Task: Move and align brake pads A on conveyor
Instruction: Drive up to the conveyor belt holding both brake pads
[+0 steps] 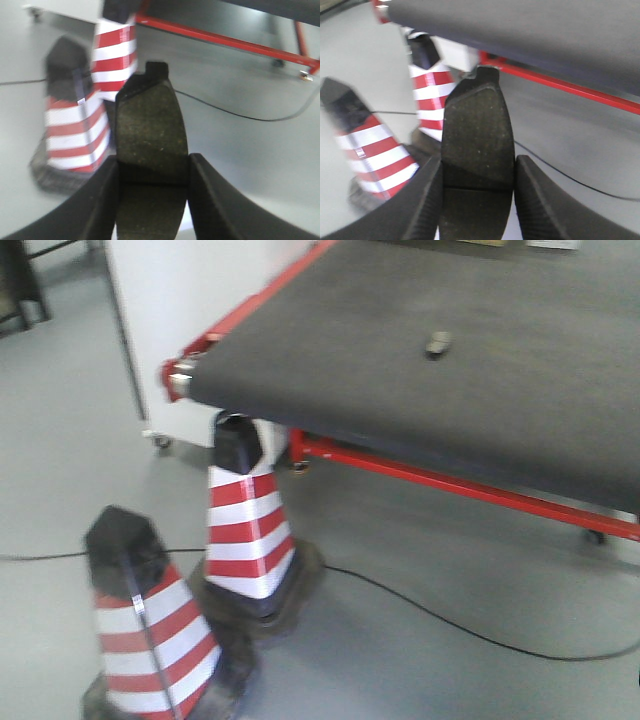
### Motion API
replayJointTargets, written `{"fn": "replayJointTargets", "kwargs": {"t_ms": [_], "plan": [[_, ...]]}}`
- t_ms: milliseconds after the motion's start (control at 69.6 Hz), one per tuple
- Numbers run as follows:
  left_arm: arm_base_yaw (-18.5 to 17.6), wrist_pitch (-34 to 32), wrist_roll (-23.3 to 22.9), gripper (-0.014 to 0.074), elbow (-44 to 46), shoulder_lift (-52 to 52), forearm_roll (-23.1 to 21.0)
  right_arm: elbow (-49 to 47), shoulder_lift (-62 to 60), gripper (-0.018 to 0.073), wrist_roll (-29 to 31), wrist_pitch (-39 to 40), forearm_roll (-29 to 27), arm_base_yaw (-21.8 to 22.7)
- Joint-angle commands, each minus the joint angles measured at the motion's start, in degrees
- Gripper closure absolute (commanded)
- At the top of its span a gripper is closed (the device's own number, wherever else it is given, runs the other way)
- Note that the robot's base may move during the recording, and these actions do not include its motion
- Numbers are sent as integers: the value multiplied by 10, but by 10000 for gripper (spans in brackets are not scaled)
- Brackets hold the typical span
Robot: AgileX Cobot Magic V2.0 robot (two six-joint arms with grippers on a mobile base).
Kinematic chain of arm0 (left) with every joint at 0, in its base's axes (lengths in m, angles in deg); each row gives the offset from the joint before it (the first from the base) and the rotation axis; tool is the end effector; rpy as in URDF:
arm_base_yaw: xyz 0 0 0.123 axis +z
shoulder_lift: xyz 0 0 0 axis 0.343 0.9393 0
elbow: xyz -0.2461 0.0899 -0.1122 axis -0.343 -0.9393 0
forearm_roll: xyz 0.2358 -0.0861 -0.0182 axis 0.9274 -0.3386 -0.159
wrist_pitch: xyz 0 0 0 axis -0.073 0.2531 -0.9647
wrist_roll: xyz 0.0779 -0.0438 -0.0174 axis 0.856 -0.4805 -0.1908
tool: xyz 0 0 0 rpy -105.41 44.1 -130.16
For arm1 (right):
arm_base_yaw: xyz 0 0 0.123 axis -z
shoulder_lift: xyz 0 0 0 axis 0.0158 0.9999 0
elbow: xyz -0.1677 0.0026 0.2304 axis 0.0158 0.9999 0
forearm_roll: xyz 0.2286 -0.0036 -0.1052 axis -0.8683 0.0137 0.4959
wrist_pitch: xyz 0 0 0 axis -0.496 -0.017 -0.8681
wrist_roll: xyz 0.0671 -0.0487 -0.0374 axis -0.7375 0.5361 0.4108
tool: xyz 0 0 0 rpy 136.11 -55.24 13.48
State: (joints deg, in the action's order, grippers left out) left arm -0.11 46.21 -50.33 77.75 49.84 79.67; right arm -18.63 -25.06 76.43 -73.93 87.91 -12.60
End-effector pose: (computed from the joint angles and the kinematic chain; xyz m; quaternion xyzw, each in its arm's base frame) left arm 0.0465 -0.0143 0.2978 0.0360 0.8931 -0.1225 0.4314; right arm 0.0669 0.0145 0.2993 -0.0436 0.8575 0.0829 0.5059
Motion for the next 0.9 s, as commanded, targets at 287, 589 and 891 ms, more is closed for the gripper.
{"fn": "replayJointTargets", "kwargs": {"t_ms": [287, 589, 891], "plan": [[1, -50, -4, 603, 16, 7, -2, -17, 5, 545, 4, 52, 4, 2], [1, -50, -4, 603, 16, 7, -2, -17, 5, 545, 4, 52, 4, 2], [1, -50, -4, 603, 16, 7, -2, -17, 5, 545, 4, 52, 4, 2]]}}
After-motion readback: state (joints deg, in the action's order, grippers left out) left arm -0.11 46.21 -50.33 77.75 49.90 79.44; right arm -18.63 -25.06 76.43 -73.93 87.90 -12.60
